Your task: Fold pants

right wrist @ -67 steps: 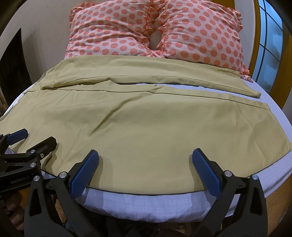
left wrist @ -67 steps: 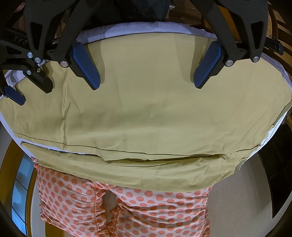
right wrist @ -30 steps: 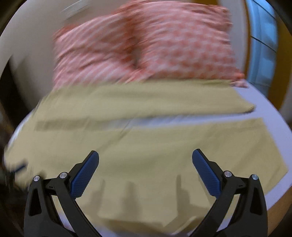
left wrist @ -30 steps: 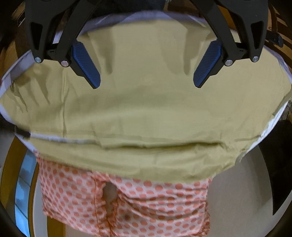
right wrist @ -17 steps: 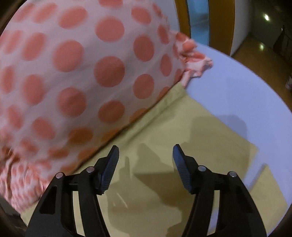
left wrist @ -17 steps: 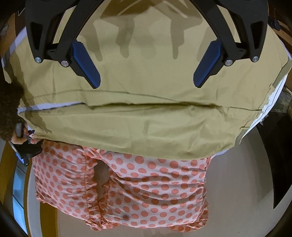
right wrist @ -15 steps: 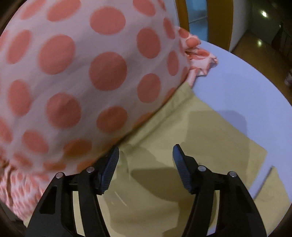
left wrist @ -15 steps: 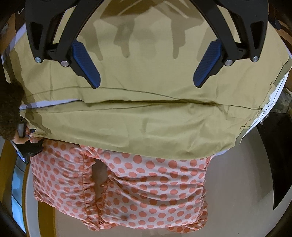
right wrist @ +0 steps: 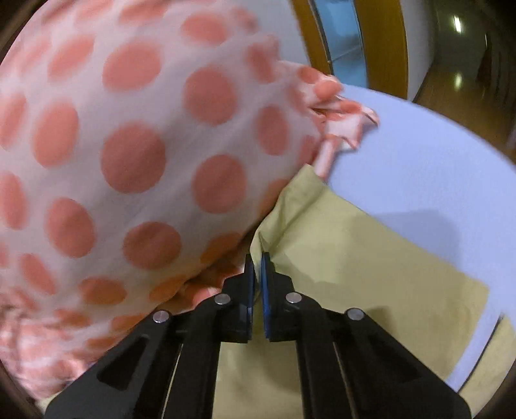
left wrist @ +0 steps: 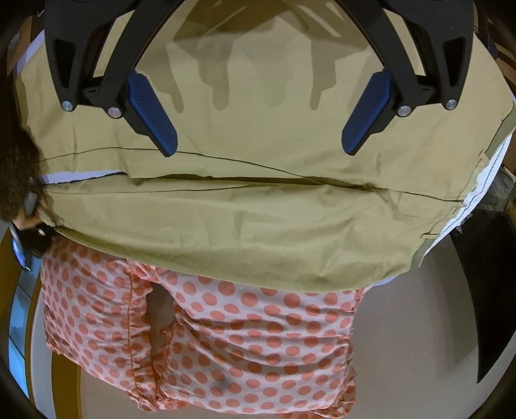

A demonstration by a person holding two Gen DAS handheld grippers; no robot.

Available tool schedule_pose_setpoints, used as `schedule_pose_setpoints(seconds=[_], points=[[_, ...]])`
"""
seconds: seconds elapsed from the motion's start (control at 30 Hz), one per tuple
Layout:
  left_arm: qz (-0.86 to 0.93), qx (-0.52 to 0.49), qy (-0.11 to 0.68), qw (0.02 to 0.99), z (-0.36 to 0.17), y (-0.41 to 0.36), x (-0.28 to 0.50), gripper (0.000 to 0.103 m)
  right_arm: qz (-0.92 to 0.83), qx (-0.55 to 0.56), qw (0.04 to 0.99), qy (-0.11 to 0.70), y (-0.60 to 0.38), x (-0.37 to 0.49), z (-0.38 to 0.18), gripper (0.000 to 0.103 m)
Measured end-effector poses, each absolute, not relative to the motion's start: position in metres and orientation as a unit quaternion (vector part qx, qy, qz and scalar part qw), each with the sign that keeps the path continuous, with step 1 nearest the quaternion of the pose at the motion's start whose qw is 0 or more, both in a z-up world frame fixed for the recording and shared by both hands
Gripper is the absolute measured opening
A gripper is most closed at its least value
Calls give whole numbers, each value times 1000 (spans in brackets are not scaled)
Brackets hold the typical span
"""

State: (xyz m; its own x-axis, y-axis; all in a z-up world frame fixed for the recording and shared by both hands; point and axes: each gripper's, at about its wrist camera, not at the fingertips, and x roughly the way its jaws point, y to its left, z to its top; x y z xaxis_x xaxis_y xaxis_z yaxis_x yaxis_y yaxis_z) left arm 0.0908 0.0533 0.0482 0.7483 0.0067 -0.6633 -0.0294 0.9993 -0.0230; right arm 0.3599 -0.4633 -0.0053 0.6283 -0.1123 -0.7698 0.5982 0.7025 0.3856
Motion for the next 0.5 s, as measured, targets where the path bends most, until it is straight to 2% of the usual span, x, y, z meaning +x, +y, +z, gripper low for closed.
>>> schedule_pose_setpoints(seconds=[0.1, 0.2, 0.4, 0.43, 0.47, 0.5], points=[[6, -28, 344, 939, 55, 63, 82, 101, -153, 367, 857, 327, -471, 307, 6, 4], [-5, -36, 334, 942, 62, 71, 76, 101, -96, 407, 860, 291, -483, 212, 4, 4], [-42, -76, 319, 944, 84, 97, 82, 101, -66, 482, 816, 310, -474, 122, 2, 6], [-52, -94, 315, 943, 87, 103, 86, 101, -66, 499, 803, 319, -473, 111, 0, 9], [-58, -105, 313, 942, 89, 107, 89, 101, -65, 511, 792, 328, -474, 110, -3, 17], [-60, -114, 313, 941, 90, 110, 92, 101, -63, 514, 786, 337, -472, 112, -6, 30]])
